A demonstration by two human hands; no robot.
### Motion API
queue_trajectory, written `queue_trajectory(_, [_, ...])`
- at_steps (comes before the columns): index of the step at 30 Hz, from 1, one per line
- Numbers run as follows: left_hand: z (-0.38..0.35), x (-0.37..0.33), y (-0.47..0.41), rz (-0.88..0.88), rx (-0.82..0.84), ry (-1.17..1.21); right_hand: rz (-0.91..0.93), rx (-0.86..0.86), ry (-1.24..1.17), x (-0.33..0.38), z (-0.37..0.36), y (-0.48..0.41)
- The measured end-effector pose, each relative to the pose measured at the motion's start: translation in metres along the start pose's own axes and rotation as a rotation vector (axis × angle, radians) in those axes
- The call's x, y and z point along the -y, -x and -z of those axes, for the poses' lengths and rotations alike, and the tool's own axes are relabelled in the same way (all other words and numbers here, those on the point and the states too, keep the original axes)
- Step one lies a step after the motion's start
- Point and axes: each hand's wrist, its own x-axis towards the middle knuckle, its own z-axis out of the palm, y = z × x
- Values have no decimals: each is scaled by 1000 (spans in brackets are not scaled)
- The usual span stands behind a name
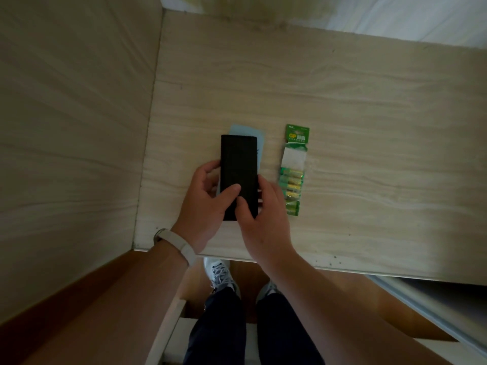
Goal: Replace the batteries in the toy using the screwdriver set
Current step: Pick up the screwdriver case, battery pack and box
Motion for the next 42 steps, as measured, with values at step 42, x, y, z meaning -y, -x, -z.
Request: queue_trajectory(42, [-15, 12, -2, 75, -18, 171, -313, -175, 314, -30, 44, -27])
